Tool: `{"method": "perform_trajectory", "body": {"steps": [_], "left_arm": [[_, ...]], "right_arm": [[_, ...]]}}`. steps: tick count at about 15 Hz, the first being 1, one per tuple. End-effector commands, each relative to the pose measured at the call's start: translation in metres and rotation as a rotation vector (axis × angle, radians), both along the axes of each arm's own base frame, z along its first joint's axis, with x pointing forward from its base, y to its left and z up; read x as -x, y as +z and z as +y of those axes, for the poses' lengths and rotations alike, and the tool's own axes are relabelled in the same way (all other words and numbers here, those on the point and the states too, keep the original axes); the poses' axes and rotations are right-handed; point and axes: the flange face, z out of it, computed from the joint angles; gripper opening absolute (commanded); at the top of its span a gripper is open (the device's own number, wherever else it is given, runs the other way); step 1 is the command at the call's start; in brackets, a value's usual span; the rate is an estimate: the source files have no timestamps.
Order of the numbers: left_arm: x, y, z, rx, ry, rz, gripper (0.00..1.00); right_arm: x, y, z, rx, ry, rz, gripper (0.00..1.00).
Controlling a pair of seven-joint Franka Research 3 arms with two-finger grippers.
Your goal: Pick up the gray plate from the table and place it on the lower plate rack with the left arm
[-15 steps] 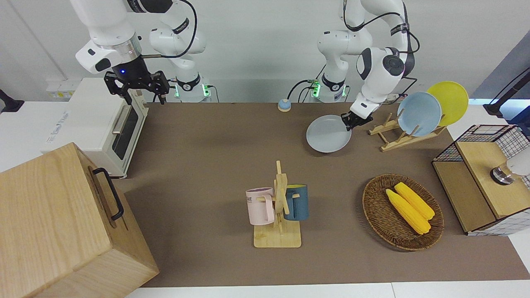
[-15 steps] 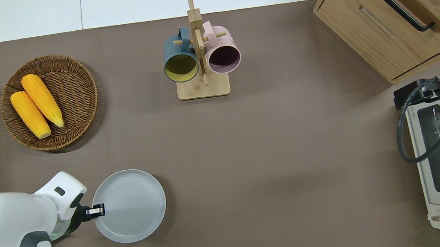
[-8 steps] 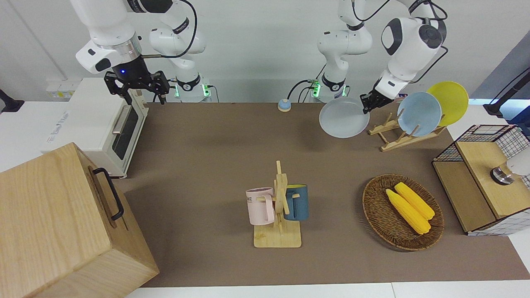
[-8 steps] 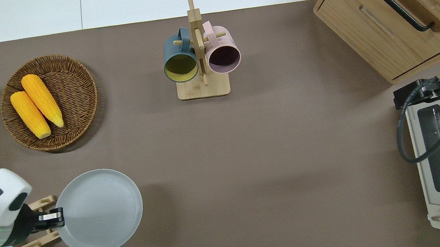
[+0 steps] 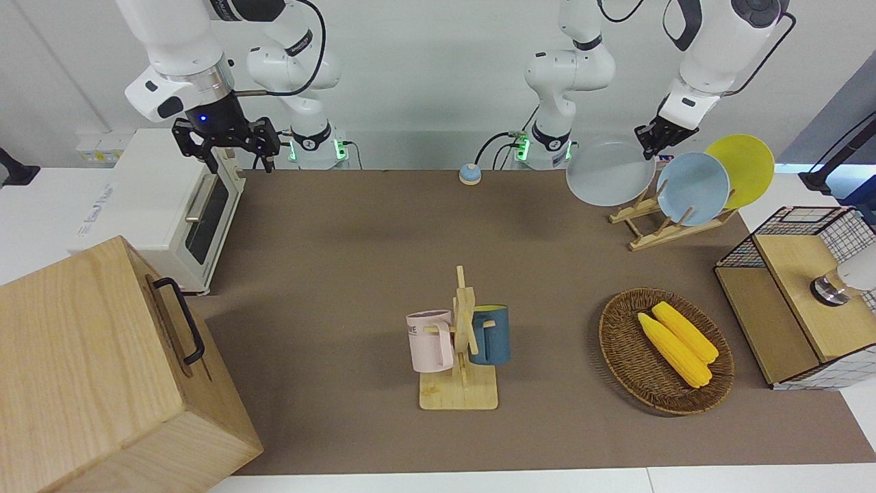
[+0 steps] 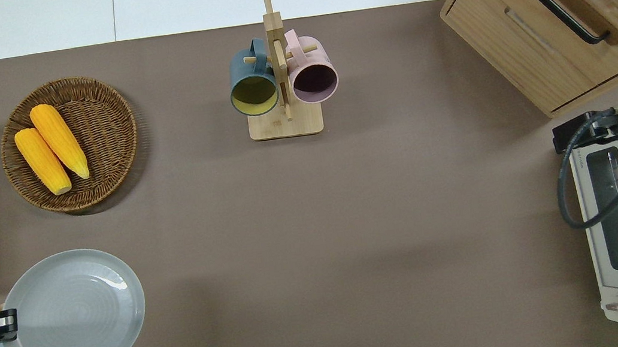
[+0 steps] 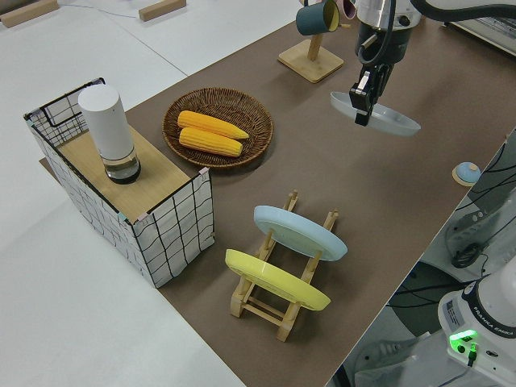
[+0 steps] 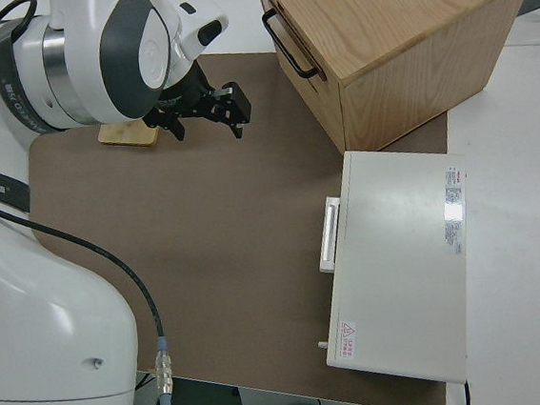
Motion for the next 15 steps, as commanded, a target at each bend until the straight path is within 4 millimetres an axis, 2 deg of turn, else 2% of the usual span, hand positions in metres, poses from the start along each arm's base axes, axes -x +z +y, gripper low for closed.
{"method": "perform_trajectory", "body": {"steps": [1,6,8,10,15], "left_arm": [[0.002,0.018,0.015,-0.132,0.009,0.039,0.00],[0.011,0.027,0.031,-0.326,0.009,0.099,0.00],[0.013,0.028,0.031,-0.405,0.030,0.116,0.00],[0.011,0.022,0.027,-0.458,0.052,0.126,0.00],[0.010,-0.007,0.001,-0.606,0.081,0.141,0.00]], "right_arm": [[0.000,0.003,0.001,-0.003,-0.003,-0.005,0.983],[0.000,0.003,0.001,-0.003,-0.003,-0.005,0.983],[0.000,0.003,0.001,-0.003,-0.003,-0.005,0.983],[0.000,0.003,0.001,-0.003,-0.003,-0.005,0.983],[0.000,0.003,0.001,-0.003,-0.003,-0.005,0.983]]}}
